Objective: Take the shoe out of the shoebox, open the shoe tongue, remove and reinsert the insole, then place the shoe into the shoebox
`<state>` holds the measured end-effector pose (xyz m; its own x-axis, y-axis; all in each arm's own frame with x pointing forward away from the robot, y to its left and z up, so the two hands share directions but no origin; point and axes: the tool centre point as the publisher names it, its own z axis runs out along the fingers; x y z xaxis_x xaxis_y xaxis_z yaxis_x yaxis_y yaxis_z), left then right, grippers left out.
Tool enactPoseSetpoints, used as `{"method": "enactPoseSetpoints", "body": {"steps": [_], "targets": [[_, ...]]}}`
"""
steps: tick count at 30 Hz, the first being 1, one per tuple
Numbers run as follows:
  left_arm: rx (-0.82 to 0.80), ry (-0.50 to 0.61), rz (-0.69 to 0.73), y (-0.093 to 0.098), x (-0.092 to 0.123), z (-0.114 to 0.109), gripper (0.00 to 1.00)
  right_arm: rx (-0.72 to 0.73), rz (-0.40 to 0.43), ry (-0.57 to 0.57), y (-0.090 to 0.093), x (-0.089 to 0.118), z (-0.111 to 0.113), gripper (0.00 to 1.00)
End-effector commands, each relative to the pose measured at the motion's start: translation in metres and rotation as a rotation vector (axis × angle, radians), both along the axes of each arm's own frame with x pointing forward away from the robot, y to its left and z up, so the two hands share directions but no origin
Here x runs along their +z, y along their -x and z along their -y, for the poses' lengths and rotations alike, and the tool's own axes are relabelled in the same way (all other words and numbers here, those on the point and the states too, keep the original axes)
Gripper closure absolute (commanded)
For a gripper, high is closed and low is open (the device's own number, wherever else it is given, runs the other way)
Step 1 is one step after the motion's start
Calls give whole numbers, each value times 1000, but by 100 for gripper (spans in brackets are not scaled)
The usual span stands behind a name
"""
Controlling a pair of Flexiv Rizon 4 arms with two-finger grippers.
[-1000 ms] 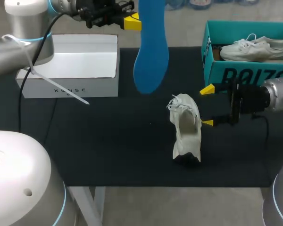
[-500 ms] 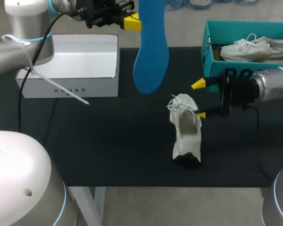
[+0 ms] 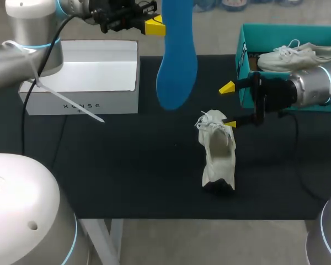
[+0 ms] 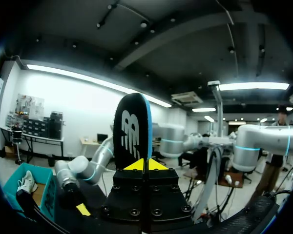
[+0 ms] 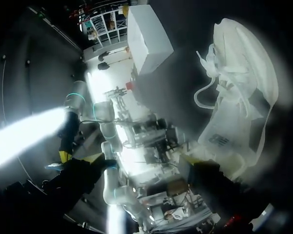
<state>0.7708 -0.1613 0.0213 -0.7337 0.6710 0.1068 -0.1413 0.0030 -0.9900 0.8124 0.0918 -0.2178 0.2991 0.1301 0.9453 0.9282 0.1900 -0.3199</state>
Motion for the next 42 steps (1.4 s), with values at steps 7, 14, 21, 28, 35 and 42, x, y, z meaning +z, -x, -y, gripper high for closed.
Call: {"method": "enactPoseSetpoints", "body": {"steps": [7, 14, 21, 28, 35, 42], "targets": [[2, 0, 0, 1, 0, 0, 100, -5, 1, 5, 2, 1, -1, 0], [2, 0, 0, 1, 0, 0, 100, -5, 1, 5, 2, 1, -1, 0], [-25, 22, 121, 15, -6, 4, 100, -5, 1, 5, 2, 1, -1, 0], [-99, 60, 386, 48, -33, 9, 100, -5, 1, 5, 2, 1, -1, 0], [-183, -5, 538, 71, -67, 34, 100, -5, 1, 5, 2, 1, -1, 0], [-228, -16, 585, 85, -95, 53, 100, -5, 1, 5, 2, 1, -1, 0]]}}
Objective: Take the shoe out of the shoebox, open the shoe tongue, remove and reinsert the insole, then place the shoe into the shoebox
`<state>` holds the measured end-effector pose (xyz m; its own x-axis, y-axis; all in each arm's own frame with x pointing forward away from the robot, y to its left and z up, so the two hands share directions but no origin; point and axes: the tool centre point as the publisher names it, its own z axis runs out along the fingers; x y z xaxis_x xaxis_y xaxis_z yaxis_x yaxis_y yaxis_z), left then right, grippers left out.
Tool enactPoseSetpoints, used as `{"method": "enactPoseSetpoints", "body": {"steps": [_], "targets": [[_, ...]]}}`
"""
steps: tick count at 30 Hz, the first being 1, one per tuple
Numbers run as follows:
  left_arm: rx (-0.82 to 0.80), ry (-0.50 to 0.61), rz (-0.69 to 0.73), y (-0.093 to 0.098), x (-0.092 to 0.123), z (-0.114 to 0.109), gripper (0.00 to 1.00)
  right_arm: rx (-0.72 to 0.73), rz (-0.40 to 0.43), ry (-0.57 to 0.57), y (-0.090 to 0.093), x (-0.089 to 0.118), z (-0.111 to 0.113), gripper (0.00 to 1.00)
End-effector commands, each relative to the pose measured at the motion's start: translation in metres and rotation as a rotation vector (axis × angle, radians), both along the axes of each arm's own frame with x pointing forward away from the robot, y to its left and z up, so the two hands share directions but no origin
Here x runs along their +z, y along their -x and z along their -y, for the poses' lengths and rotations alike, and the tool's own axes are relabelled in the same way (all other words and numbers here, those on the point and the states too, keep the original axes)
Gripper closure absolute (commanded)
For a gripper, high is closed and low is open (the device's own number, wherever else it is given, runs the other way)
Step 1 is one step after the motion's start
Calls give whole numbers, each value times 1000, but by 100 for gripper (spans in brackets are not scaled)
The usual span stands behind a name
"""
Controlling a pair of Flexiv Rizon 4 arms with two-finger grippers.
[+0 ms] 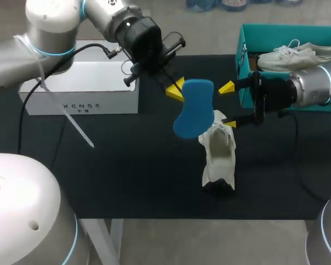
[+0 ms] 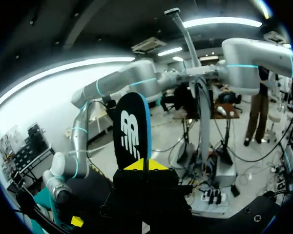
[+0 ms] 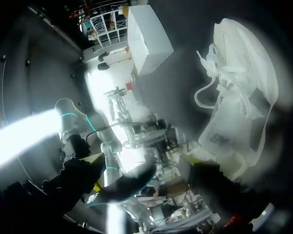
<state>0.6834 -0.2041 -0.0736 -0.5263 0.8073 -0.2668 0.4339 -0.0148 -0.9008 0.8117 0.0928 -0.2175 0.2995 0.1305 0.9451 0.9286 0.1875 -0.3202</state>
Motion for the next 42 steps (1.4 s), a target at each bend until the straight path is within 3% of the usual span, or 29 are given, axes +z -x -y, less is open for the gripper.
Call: {"method": "enactPoseSetpoints", "body": {"steps": [1, 34, 42], "targets": [[-19, -9, -4, -3, 0, 11, 100, -3, 1, 4, 1, 1, 0, 0], [-19, -9, -4, -3, 0, 11, 100, -3, 1, 4, 1, 1, 0, 0], [-55, -147, 305, 23, 7, 42, 100, -3, 1, 4, 1, 1, 0, 0]]}}
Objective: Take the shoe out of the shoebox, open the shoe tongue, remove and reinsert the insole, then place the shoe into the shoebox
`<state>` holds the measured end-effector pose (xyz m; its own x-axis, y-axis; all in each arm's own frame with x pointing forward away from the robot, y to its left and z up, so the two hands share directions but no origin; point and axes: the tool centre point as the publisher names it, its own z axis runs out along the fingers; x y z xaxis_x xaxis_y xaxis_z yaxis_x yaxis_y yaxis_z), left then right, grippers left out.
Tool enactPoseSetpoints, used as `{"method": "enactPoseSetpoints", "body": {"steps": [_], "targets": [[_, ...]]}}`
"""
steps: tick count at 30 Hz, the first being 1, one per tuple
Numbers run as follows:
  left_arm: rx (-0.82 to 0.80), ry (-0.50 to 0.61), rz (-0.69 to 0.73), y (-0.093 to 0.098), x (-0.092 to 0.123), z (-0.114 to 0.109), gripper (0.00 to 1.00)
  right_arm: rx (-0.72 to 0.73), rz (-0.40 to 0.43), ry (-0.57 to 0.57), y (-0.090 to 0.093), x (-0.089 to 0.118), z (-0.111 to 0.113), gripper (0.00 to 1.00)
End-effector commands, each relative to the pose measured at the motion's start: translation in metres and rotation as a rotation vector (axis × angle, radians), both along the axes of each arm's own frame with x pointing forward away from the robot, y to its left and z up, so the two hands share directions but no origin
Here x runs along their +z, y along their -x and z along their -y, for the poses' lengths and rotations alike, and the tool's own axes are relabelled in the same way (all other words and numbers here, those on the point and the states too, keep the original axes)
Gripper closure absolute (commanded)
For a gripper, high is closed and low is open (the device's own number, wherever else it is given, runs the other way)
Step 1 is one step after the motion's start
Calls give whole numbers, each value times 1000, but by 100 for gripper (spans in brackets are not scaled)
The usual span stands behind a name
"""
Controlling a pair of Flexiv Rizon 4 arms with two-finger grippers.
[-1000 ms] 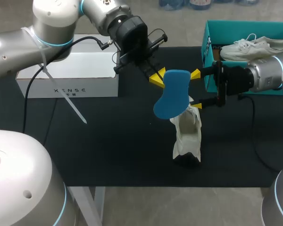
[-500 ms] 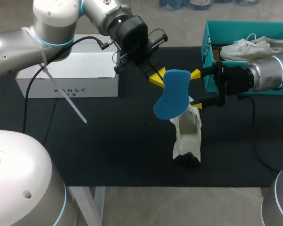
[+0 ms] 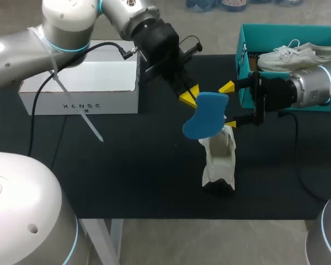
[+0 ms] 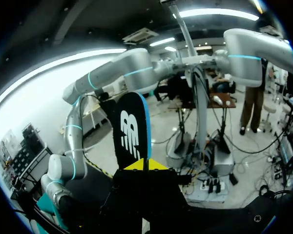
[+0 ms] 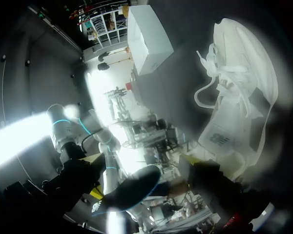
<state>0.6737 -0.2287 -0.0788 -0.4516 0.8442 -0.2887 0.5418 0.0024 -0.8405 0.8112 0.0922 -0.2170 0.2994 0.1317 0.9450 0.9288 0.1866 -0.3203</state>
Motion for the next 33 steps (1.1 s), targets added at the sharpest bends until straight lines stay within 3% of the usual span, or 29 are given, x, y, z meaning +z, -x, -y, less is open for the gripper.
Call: {"method": "enactPoseSetpoints", "body": {"steps": [1, 10, 22, 33], "targets": [[-11, -92, 218, 16, 12, 20, 100, -2, 1, 3, 1, 0, -1, 0], [24, -129, 436, 22, -13, 48, 100, -2, 1, 3, 1, 0, -1, 0], [34, -170, 532, 19, -44, 69, 100, -2, 1, 3, 1, 0, -1, 0], [59, -256, 650, -2, -65, 75, 100, -2, 1, 3, 1, 0, -1, 0]]}}
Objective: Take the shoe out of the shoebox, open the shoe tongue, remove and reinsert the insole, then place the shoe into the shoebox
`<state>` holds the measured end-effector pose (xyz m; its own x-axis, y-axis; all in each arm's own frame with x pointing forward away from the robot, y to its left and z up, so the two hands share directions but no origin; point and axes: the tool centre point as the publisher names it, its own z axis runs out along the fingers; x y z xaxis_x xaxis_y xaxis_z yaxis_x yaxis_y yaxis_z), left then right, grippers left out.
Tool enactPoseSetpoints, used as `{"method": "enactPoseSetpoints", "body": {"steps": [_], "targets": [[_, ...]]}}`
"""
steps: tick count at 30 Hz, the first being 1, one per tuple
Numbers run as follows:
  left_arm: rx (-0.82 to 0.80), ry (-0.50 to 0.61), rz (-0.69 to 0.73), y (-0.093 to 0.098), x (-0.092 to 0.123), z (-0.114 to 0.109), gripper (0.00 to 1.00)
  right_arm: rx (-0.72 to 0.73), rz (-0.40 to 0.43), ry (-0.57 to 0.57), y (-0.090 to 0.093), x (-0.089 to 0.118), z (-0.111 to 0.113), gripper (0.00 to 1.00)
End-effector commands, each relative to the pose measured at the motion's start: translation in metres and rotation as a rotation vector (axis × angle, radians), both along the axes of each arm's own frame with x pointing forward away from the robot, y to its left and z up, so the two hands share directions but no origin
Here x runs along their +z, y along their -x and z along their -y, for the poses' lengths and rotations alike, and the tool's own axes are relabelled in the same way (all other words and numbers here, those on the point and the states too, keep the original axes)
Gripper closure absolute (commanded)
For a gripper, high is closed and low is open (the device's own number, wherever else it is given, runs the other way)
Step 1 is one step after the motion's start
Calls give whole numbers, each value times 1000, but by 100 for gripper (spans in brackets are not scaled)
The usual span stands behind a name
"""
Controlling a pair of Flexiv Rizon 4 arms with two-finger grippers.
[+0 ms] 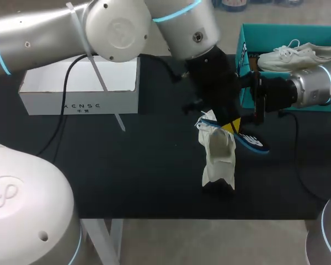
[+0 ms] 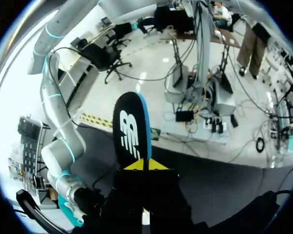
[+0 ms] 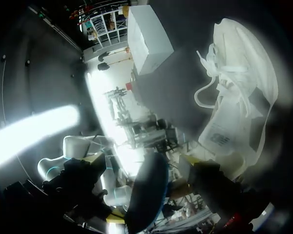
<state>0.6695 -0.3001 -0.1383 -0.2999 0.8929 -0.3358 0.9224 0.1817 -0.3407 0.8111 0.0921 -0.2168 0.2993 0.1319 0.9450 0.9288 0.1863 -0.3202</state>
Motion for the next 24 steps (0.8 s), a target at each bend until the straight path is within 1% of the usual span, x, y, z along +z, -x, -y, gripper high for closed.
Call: {"method": "enactPoseSetpoints", "body": {"steps": [1, 5, 10, 19, 24], "targets": [[15, -50, 26, -9, -7, 3, 100, -2, 1, 3, 1, 0, -1, 0], [23, -46, 68, -20, -4, -2, 100, -2, 1, 3, 1, 0, -1, 0], [25, -50, 96, -30, -10, -1, 100, -2, 1, 3, 1, 0, -1, 0], [1, -84, 111, -38, -36, 8, 100, -2, 1, 3, 1, 0, -1, 0], [-12, -95, 136, -42, -46, 13, 100, -2, 1, 3, 1, 0, -1, 0]]}}
